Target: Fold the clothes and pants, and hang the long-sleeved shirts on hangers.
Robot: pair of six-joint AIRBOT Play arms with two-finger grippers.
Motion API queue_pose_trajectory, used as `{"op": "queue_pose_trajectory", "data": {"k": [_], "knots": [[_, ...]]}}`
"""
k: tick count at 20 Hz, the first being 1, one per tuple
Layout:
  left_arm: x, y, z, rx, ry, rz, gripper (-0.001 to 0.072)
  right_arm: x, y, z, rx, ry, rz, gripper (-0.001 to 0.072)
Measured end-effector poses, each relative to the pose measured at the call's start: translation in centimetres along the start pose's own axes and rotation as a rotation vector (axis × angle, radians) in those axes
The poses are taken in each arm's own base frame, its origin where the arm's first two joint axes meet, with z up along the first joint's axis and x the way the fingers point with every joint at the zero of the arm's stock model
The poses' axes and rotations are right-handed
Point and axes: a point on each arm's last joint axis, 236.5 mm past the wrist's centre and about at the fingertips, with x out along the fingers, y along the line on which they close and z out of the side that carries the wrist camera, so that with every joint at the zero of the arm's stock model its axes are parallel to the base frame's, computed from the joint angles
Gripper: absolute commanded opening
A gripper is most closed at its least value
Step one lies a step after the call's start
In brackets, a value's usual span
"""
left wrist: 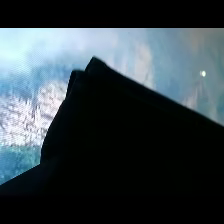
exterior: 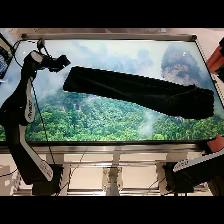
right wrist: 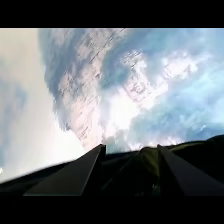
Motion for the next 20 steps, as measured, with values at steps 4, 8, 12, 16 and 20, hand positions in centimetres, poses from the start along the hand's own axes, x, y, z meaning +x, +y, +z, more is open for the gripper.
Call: {"op": "queue_pose_trajectory", "data": {"k": [4, 8, 12, 16, 20], "knots": [[-0.3, 2.1, -3.0, -0.033, 0.139, 0.015, 0.0624, -2.2, 1.1, -3.2, -0.121, 0.18, 0.015, 0.0386], [0.4, 3.5, -5.1, -0.059, 0.217, 0.034, 0.0624, -3.5, 1.8, -6.3, -0.161, 0.323, 0.047, 0.0385], [1.3, 4.7, -6.6, -0.07, 0.263, 0.067, 0.0624, -4.3, 2.9, -7.8, -0.168, 0.391, 0.095, 0.0384], [2.5, 5.0, -8.1, -0.068, 0.303, 0.078, 0.062, -4.5, 3.8, -8.6, -0.178, 0.427, 0.123, 0.0384], [4.0, 4.2, -9.5, -0.071, 0.331, 0.066, 0.0267, -4.3, 4.9, -9.1, -0.198, 0.441, 0.139, 0.0384]]}}
